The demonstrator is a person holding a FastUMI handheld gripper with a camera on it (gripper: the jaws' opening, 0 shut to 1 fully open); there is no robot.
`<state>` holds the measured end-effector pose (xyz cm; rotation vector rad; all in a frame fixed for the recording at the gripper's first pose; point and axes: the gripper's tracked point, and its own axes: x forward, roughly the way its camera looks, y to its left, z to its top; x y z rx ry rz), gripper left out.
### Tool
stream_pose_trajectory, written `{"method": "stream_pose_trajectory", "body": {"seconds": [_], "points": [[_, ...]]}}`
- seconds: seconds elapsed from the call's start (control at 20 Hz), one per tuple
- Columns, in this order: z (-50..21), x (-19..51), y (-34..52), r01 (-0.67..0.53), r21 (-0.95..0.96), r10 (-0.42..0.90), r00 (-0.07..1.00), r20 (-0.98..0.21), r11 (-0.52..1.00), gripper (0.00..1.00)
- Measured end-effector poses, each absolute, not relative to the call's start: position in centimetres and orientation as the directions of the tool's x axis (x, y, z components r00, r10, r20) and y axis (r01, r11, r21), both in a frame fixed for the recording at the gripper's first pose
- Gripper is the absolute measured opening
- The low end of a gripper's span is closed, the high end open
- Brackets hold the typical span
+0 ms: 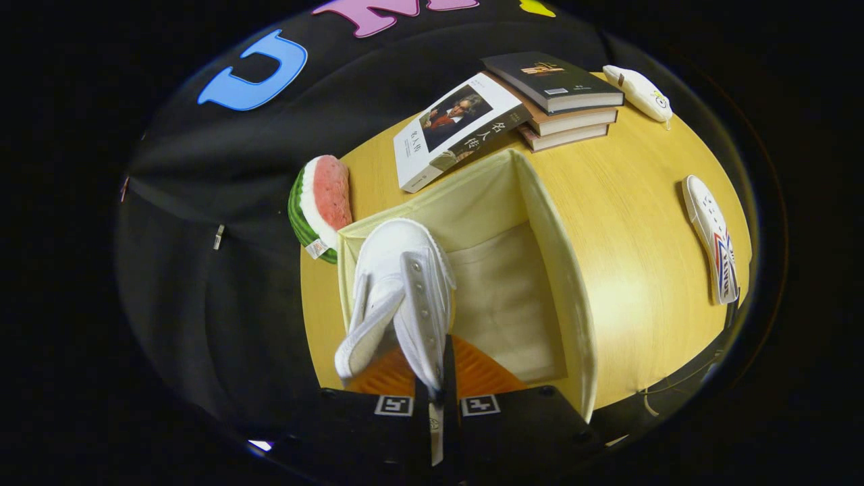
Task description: Open the storage box then place both shoes into the box .Put the left shoe in first, then the right shoe, with the right side of both shoes facing outward in a uniform manner.
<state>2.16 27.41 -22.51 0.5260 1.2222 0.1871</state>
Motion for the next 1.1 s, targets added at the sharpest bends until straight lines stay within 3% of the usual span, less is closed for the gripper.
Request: {"method": "stream_pose_trajectory", "body": {"seconds": [0.1,0.25,0.6,1.1], "points": [[-22.0,2.1,29.3,0.116,0.547,0.484,0.342,-0.806,0.829,0.30],[-19.0,2.7,30.7,0.105,0.614,0.542,0.370,-0.754,0.782,1.00],[-16.8,1.1,26.1,-0.081,0.533,0.514,0.418,-0.749,0.842,0.99],[-14.3,0.9,6.5,-0.056,0.351,0.319,0.572,-0.756,0.935,0.99]]}}
